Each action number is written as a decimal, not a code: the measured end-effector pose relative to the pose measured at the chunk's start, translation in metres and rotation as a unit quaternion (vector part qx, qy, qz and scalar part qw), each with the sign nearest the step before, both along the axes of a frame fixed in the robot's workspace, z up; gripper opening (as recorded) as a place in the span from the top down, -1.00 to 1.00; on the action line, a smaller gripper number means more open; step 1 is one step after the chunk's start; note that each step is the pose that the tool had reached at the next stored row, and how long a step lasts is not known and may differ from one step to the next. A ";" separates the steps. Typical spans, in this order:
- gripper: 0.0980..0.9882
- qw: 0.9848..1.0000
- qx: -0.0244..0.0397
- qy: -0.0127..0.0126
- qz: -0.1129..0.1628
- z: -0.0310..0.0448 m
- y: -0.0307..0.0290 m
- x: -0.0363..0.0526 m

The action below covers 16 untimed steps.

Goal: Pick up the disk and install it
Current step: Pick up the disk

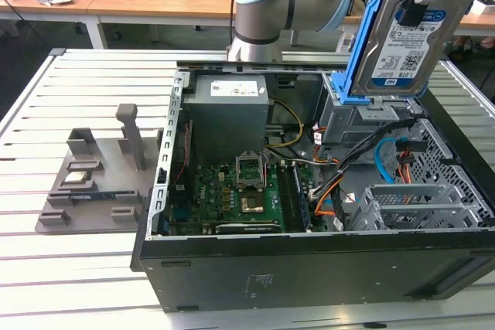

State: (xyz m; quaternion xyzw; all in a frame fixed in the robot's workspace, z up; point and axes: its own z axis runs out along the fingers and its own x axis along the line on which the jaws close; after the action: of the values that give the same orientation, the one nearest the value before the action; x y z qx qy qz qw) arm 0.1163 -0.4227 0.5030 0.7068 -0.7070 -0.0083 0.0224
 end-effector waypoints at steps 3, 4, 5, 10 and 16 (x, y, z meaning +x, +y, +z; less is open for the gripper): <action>0.40 1.000 0.000 0.000 0.000 -0.0001 -0.0058 0.0000; 0.40 1.000 0.000 0.000 0.000 -0.0001 -0.0072 0.0000; 0.40 1.000 0.000 0.000 0.000 -0.0001 -0.0087 0.0000; 0.40 1.000 0.000 0.000 0.000 -0.0002 -0.0189 0.0000; 0.40 1.000 0.000 0.000 0.000 -0.0004 -0.0324 0.0000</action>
State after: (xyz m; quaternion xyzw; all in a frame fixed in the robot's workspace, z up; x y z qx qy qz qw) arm 0.1163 -0.4551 0.5026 0.7068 -0.7070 -0.0084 0.0224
